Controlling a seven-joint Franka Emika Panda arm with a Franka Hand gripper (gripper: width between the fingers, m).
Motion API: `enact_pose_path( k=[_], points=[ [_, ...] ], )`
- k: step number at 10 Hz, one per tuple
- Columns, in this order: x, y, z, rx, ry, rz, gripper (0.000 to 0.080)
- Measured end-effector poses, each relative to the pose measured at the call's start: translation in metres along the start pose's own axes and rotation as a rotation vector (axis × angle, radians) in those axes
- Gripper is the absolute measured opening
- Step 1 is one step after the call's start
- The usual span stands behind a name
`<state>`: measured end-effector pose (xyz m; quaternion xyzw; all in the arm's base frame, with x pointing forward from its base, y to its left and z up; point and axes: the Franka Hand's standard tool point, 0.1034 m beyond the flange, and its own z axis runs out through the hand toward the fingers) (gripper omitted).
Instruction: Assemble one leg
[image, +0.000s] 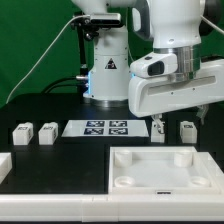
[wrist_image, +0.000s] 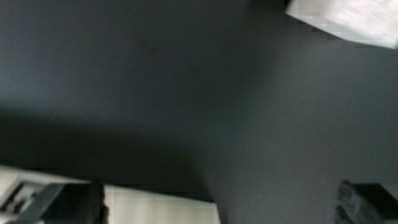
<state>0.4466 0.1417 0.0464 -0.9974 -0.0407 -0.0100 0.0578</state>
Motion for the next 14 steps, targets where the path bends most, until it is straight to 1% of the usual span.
enact_pose_path(
  k=[1, 2, 3, 4, 5, 6, 7, 8, 9, 10, 11, 12, 13, 14],
  points=[
    [-0.002, -0.009, 0.004, 0.003, 0.004, 0.020, 0.0649],
    [-0.006, -0.012, 0.008, 0.003, -0.012, 0.007, 0.0649],
    [-0.006, -0.010, 0.007, 0.000, -0.048, 0.007, 0.0649],
    [-0.003, -0.010, 0.007, 0.002, -0.036, 0.007, 0.0649],
    [-0.008, -0.010, 0.008, -0.001, -0.070, 0.005, 0.0649],
    [-0.014, -0.007, 0.008, -0.004, -0.177, 0.014, 0.0649],
    [-0.018, -0.001, 0.014, 0.003, -0.287, 0.071, 0.0649],
    [-0.027, -0.005, 0.021, -0.003, -0.372, 0.120, 0.0649],
    [-0.037, -0.011, 0.024, -0.006, -0.473, 0.117, 0.0649],
    [-0.039, -0.017, 0.029, -0.008, -0.524, 0.130, 0.0649],
    [-0.050, -0.021, 0.030, -0.016, -0.641, 0.134, 0.0649],
    [-0.053, -0.026, 0.031, -0.015, -0.759, 0.129, 0.0649],
    [-0.050, -0.030, 0.030, -0.011, -0.839, 0.123, 0.0649],
    [-0.046, -0.029, 0.033, -0.004, -0.848, 0.117, 0.0649]
  ],
)
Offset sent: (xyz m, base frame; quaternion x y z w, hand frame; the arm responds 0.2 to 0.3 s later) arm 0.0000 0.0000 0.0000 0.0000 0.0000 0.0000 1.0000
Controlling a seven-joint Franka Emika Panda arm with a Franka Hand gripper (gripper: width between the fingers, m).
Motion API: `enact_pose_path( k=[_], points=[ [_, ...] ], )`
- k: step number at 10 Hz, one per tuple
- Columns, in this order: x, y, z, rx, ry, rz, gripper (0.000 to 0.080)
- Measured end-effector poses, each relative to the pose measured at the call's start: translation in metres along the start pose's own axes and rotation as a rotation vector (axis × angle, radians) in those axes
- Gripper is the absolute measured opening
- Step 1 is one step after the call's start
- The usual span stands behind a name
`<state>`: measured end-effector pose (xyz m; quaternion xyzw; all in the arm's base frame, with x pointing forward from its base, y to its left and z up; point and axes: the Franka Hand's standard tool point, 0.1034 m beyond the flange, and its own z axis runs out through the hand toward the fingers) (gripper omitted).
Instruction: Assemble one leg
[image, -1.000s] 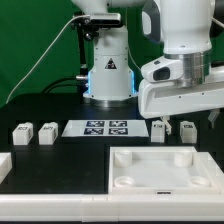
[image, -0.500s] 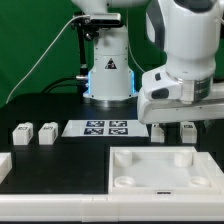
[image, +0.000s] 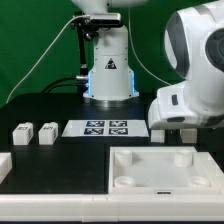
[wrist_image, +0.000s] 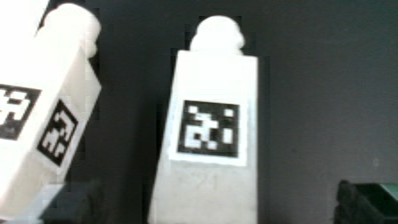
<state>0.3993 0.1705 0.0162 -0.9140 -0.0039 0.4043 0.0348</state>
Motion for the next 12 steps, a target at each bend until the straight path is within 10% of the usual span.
enact_pose_path(
  k=[6, 10, 12],
  points=[
    [0.000, 0.006, 0.018, -0.002, 0.008, -0.002, 0.0649],
    [-0.001, 0.007, 0.019, -0.002, 0.006, -0.002, 0.0290],
    [-0.001, 0.007, 0.019, -0.001, 0.006, -0.002, 0.0290]
  ],
)
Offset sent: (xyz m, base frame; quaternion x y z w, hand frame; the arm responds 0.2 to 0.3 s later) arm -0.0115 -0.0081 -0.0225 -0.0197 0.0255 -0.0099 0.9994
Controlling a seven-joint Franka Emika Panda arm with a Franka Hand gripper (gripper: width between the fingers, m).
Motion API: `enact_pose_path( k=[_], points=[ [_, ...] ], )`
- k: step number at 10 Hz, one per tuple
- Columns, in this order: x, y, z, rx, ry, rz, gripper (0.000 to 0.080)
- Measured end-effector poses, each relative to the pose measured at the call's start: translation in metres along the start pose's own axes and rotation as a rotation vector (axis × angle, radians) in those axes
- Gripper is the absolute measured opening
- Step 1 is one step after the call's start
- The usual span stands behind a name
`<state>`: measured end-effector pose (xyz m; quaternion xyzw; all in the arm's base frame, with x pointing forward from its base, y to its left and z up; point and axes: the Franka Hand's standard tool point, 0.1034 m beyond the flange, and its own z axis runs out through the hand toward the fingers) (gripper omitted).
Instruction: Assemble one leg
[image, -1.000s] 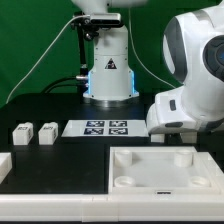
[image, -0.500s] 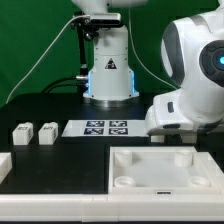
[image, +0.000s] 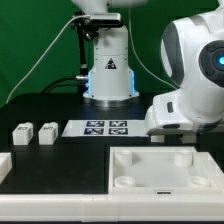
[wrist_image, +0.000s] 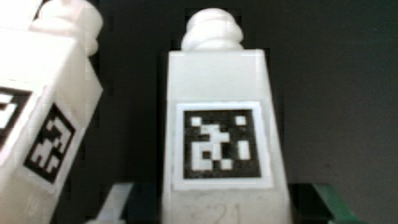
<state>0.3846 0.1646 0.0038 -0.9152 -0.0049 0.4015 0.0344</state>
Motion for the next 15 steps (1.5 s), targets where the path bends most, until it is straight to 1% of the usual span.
enact_pose_path(
  k=[2, 3, 5, 6, 7, 8, 9, 10, 11, 12, 13, 15],
  points=[
    [0.000, 0.000, -0.002, 0.001, 0.004, 0.000, 0.0290],
    [-0.007, 0.002, -0.013, 0.002, -0.006, -0.001, 0.0290],
    [-0.034, 0.008, -0.060, 0.003, -0.005, 0.004, 0.0290],
    [-0.034, 0.008, -0.073, 0.006, 0.031, 0.003, 0.0291],
    [-0.028, 0.006, -0.067, 0.009, 0.071, 0.002, 0.0291],
    [-0.028, 0.006, -0.064, 0.008, 0.076, 0.003, 0.0291],
    [-0.022, 0.005, -0.068, 0.013, 0.131, 0.002, 0.0291],
    [-0.018, 0.005, -0.071, 0.017, 0.217, 0.002, 0.0291],
    [-0.013, 0.009, -0.080, 0.017, 0.307, -0.047, 0.0291],
    [-0.010, 0.014, -0.099, 0.020, 0.384, -0.077, 0.0291],
    [-0.006, 0.015, -0.117, 0.022, 0.491, -0.089, 0.0291],
    [0.000, 0.028, -0.149, 0.007, 0.712, -0.138, 0.0291]
  ],
)
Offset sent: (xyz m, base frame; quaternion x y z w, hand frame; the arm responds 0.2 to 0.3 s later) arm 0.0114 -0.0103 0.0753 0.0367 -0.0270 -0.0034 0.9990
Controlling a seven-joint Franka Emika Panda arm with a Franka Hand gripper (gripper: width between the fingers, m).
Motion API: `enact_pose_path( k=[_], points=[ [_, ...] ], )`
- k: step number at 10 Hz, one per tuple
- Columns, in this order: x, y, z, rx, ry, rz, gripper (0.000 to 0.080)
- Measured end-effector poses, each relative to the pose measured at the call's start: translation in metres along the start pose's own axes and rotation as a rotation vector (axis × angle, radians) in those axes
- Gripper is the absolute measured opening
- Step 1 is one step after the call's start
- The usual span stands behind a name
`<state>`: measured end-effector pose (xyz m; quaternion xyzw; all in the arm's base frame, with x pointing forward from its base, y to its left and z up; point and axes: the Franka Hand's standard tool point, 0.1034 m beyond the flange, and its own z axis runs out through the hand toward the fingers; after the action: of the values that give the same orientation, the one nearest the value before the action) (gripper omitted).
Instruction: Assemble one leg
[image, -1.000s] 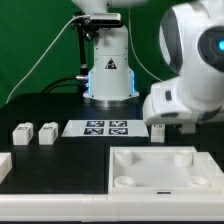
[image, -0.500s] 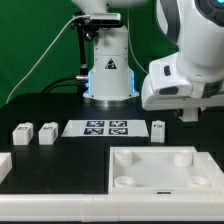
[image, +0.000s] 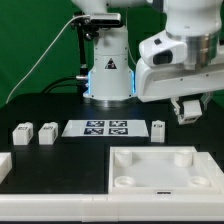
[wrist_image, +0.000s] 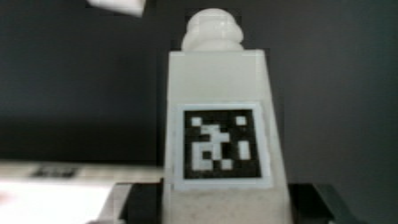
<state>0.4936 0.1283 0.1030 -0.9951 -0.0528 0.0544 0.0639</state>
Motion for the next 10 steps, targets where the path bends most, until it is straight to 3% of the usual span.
enact_pose_path(
  k=[1, 3, 5, 7, 10],
  points=[
    [0.012, 0.005, -0.010, -0.009, 0.124, 0.001, 0.0291],
    [0.007, 0.005, -0.003, -0.024, 0.318, -0.011, 0.0291],
    [0.014, 0.016, -0.001, -0.040, 0.349, -0.068, 0.0291],
    [0.056, 0.031, -0.016, -0.037, 0.369, -0.084, 0.0291],
    [0.097, 0.030, -0.033, -0.028, 0.402, -0.101, 0.0292]
  ],
)
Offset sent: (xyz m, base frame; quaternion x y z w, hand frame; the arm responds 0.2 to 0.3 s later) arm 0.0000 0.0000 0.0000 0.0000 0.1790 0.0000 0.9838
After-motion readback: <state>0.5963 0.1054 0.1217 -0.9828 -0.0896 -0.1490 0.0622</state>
